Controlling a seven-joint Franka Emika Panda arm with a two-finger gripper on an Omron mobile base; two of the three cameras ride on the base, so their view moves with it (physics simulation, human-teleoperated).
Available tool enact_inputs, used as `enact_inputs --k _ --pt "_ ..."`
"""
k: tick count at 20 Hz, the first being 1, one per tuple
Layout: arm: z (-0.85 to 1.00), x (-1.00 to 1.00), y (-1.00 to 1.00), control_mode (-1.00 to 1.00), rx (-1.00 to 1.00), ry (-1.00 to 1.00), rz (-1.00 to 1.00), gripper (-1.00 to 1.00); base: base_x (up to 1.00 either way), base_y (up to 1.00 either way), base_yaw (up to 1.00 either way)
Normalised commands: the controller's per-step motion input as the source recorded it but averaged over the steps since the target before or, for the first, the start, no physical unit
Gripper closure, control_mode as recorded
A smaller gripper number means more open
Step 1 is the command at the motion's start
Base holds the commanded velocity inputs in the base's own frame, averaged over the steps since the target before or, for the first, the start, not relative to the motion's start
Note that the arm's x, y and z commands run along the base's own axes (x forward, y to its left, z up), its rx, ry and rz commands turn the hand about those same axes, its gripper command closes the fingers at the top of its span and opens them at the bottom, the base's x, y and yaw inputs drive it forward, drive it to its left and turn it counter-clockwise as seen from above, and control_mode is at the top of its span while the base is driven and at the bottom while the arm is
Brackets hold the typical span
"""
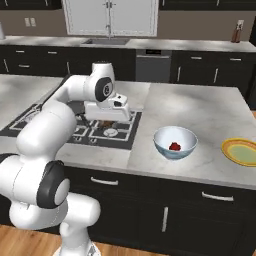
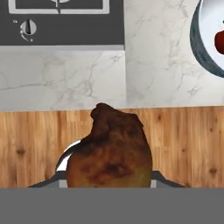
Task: Place the chicken drumstick on the plate and place the bell pepper on the same plate.
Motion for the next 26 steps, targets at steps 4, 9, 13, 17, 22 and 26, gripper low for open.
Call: enact_inputs --k 4,9,13,17,22,26 --pt "0.0 0.0 0.0 1.0 0.0 0.0 0.0 1.0 0.0 -0.97 0.0" --pt "0.0 0.0 0.0 1.0 0.0 0.0 0.0 1.0 0.0 -1.0 0.0" --pt "0.0 0.0 0.0 1.0 0.0 0.0 0.0 1.0 0.0 -0.94 0.0" --pt "0.0 0.0 0.0 1.0 0.0 0.0 0.0 1.0 0.09 -0.77 0.0" --pt "0.0 0.0 0.0 1.0 0.0 0.0 0.0 1.0 0.42 -0.14 0.0" --pt "0.0 0.0 0.0 1.0 0.0 0.0 0.0 1.0 0.64 -0.13 0.02"
